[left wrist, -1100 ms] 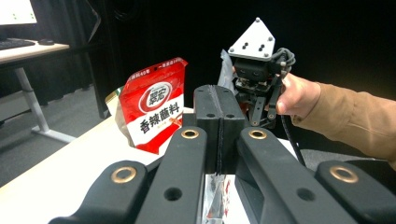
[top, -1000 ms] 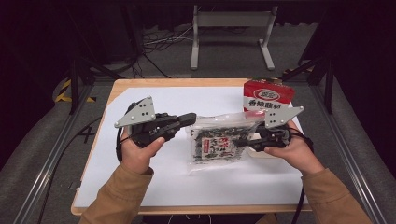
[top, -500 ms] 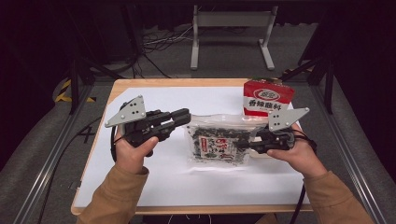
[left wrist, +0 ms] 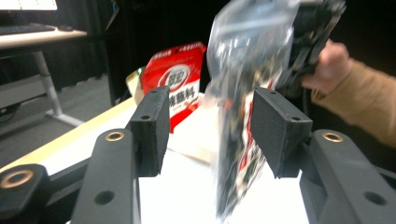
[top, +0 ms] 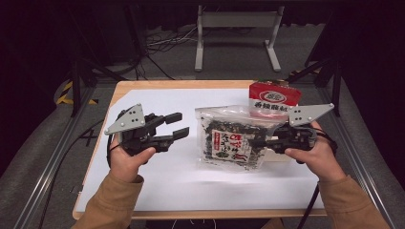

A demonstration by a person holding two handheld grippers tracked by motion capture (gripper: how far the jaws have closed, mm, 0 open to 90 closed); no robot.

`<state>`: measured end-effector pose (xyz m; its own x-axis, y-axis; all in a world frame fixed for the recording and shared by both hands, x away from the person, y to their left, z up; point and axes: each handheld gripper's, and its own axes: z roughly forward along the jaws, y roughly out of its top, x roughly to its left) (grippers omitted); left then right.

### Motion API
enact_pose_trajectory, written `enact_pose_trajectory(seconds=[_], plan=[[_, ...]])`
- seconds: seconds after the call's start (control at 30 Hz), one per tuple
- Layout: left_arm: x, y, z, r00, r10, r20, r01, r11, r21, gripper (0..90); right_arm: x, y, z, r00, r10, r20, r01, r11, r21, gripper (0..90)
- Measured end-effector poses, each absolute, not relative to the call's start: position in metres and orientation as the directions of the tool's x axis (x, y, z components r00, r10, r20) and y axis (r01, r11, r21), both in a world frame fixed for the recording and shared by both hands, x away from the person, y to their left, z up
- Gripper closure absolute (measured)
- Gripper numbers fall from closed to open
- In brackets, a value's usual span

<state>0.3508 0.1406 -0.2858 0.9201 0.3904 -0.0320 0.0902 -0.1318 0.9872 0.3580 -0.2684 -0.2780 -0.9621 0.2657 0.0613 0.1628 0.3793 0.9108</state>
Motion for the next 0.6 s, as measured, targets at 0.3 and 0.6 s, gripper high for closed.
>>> enact_pose_trajectory(seconds=[0.3, 0.6], plan=[[0.355, 0.150, -0.304, 0.901, 0.434, -0.017, 0.126, -0.223, 0.967, 44.2, 0.355, -0.284, -0.260, -0.945, 0.319, 0.065, 0.184, 0.359, 0.915, 73.7], [0.363, 0.157, -0.322, 0.865, 0.502, 0.008, 0.163, -0.295, 0.941, 42.3, 0.357, -0.291, -0.241, -0.931, 0.362, 0.043, 0.176, 0.343, 0.923, 73.7]])
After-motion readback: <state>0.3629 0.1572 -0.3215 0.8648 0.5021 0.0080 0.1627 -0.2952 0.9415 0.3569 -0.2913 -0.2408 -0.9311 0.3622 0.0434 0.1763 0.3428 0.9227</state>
